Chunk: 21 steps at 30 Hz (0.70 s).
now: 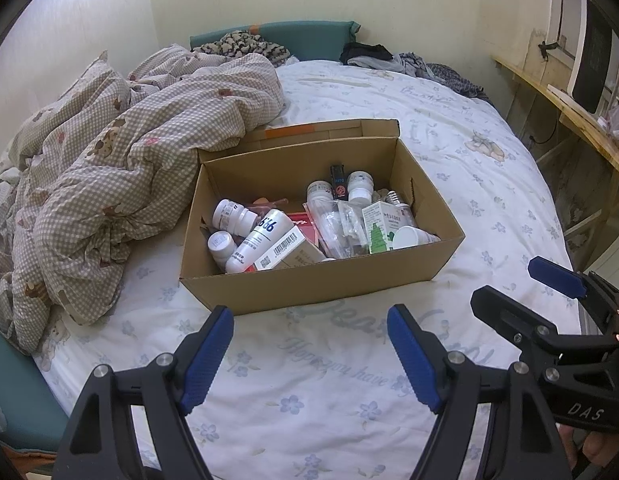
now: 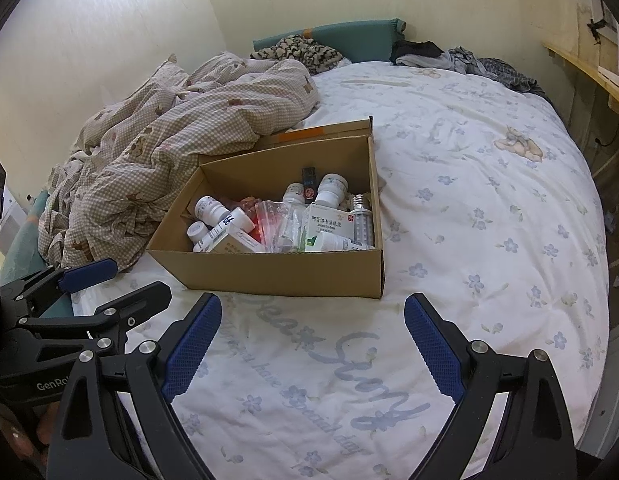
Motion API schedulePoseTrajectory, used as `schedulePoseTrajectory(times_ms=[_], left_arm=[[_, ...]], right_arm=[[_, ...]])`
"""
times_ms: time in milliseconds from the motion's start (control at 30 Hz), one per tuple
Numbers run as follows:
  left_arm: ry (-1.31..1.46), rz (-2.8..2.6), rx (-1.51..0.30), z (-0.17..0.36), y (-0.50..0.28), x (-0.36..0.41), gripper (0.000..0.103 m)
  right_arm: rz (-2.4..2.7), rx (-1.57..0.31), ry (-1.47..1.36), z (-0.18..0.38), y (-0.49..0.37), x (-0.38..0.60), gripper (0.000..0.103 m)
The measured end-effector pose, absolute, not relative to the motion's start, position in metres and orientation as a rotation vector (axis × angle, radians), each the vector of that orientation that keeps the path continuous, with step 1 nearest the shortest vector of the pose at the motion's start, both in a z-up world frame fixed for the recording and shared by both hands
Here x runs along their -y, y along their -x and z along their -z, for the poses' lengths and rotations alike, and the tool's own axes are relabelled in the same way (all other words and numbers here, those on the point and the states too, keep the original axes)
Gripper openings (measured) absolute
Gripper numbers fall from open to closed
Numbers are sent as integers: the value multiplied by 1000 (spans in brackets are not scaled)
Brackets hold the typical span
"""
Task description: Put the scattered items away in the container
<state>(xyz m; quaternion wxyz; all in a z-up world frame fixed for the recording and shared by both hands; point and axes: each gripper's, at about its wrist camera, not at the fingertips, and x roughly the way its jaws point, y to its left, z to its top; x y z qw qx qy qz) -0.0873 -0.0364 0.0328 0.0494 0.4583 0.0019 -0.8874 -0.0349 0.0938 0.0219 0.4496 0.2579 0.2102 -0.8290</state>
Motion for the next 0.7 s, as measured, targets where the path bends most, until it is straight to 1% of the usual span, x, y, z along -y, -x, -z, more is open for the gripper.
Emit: schedulePoseTrajectory(times_ms=[700], left_arm=[[-1372,2700,29,-32,86,35,80]], right_arm=[[2064,-537,-613,-21,34,-94,95]])
